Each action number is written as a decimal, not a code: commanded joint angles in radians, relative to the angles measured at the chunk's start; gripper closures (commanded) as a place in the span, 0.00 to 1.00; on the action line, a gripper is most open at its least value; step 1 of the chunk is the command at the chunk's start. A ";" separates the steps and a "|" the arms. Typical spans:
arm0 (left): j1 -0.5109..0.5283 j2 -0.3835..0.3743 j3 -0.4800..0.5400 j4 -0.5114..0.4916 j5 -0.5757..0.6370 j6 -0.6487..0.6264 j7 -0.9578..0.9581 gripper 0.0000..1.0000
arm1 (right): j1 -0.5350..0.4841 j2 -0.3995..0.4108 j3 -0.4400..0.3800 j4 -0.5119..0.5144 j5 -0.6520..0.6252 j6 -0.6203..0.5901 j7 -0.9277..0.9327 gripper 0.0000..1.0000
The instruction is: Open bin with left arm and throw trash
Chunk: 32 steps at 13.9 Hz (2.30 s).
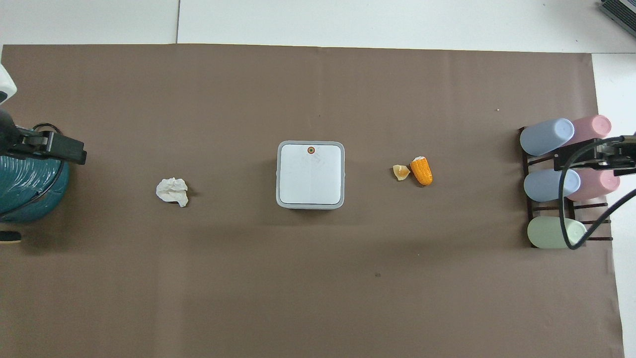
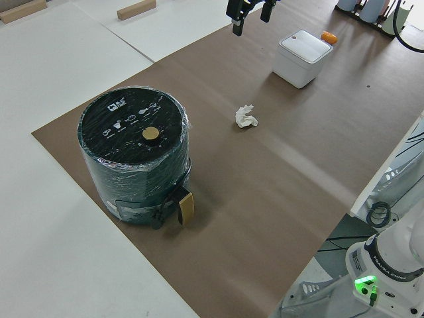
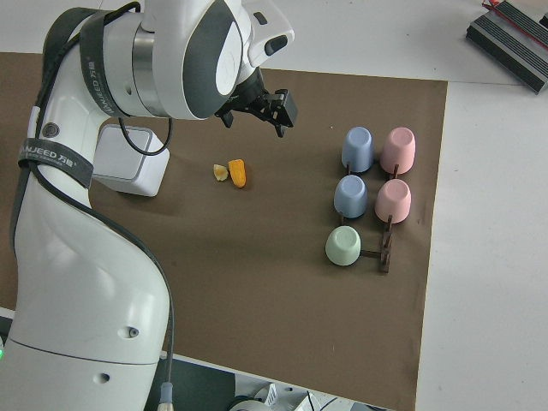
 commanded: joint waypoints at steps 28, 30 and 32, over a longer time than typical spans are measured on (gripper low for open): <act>-0.452 0.162 -0.001 -0.069 0.034 0.421 -0.286 1.00 | 0.009 -0.016 -0.004 -0.037 -0.009 -0.004 -0.012 0.00; -0.483 0.198 -0.003 -0.077 0.034 0.516 -0.307 1.00 | 0.009 -0.016 -0.004 -0.037 -0.007 -0.004 -0.012 0.00; -0.501 0.199 -0.003 -0.126 0.033 0.623 -0.318 1.00 | 0.010 -0.016 -0.004 -0.037 -0.007 -0.004 -0.013 0.00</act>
